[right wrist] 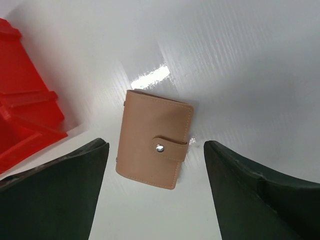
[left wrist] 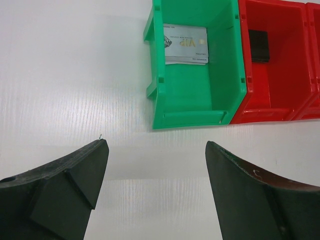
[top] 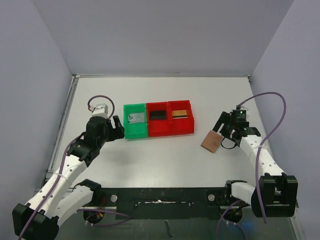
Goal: Take the credit cards out of the card holder
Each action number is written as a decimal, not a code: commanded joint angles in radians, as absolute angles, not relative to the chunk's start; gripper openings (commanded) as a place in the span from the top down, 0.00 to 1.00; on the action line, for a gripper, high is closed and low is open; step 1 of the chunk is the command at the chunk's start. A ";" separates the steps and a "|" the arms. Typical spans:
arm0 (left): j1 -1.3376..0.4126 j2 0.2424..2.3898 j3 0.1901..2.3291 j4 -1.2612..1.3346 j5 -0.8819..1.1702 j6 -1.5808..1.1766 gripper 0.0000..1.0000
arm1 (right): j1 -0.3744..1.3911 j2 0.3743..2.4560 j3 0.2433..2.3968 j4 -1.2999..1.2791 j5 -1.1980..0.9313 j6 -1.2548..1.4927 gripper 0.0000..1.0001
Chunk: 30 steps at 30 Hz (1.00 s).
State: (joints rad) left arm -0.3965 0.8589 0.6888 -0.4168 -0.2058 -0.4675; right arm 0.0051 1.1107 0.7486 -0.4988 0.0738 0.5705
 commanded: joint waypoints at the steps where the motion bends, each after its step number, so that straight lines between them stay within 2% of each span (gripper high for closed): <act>1: -0.402 0.844 0.688 -0.381 -0.216 -0.480 0.22 | -0.002 1.183 0.712 -0.432 0.085 0.612 0.22; 4: -0.407 0.844 0.684 -0.379 -0.218 -0.482 0.22 | -0.002 1.218 0.681 -0.393 0.044 0.575 0.23; 9: -0.410 0.859 0.685 -0.381 -0.217 -0.486 0.22 | 0.012 1.299 0.680 -0.407 -0.015 0.522 0.34; 16: -0.430 0.832 0.693 -0.388 -0.219 -0.482 0.22 | 0.099 1.280 0.699 -0.467 -0.104 0.479 0.37; 21: -0.445 0.778 0.669 -0.369 -0.259 -0.483 0.22 | 0.205 1.345 0.753 -0.525 0.009 0.495 0.41; 23: -0.445 0.772 0.669 -0.370 -0.271 -0.483 0.22 | 0.225 1.334 0.770 -0.545 0.077 0.512 0.40; 27: -0.446 0.780 0.672 -0.372 -0.276 -0.483 0.22 | 0.213 1.282 0.799 -0.558 0.162 0.544 0.28; 30: -0.446 0.792 0.676 -0.379 -0.276 -0.483 0.22 | 0.162 1.263 0.790 -0.540 0.196 0.615 0.25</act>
State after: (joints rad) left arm -0.4427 0.7864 0.6605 -0.4149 -0.2569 -0.4858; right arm 0.2119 1.3174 0.7532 -0.5488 0.0887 0.5327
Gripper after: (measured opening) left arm 0.774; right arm 0.739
